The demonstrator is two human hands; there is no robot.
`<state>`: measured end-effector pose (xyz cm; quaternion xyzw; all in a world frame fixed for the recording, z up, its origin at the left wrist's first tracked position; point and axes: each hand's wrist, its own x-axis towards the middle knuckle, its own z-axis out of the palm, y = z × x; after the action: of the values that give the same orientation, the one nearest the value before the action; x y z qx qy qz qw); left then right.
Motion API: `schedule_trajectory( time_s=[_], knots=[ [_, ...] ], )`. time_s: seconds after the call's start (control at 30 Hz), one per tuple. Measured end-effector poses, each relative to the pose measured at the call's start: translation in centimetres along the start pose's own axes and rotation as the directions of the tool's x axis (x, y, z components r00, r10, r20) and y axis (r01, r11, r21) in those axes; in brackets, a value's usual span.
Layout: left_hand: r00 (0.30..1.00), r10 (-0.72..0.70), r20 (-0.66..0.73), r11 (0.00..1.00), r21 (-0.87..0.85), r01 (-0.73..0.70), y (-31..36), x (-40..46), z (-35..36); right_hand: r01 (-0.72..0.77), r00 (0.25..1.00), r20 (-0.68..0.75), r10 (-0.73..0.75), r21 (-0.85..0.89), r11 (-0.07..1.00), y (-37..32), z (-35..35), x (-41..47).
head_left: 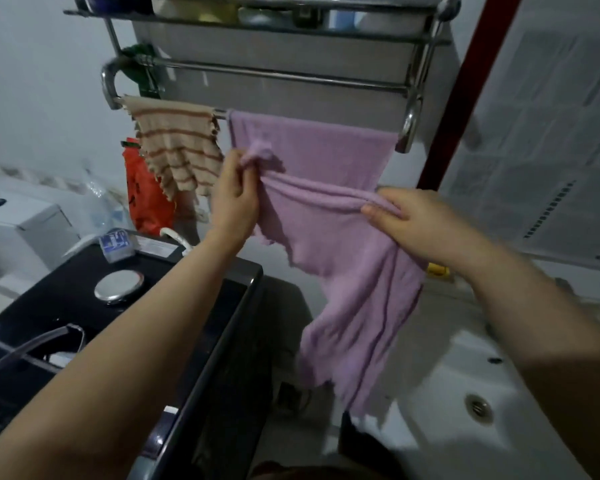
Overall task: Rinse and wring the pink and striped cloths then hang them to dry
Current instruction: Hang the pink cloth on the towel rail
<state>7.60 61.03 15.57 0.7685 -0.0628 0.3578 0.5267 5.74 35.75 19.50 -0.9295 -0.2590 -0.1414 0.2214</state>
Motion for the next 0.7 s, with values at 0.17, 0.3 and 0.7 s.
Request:
schedule_trajectory(
  time_s=[0.17, 0.3, 0.7],
  knots=[
    [0.973, -0.175, -0.149, 0.977, -0.146, 0.153, -2.0, 0.1, -1.2, 0.106, 0.942, -0.324, -0.088, 0.037, 0.994, -2.2, 6.9, -1.4],
    [0.225, -0.792, 0.568, 0.487, 0.366, 0.793, -9.8, -2.0, -0.9, -0.301, 0.800, 0.547, 0.247, 0.010, 0.954, -1.7, 11.4, -0.3],
    [0.581, -0.275, 0.766, 0.808, -0.144, 0.572, -9.7, -0.3, -4.0, -0.539, 0.842, 0.512, 0.171, 0.814, 0.219, -3.4, 7.7, 3.0]
  ],
)
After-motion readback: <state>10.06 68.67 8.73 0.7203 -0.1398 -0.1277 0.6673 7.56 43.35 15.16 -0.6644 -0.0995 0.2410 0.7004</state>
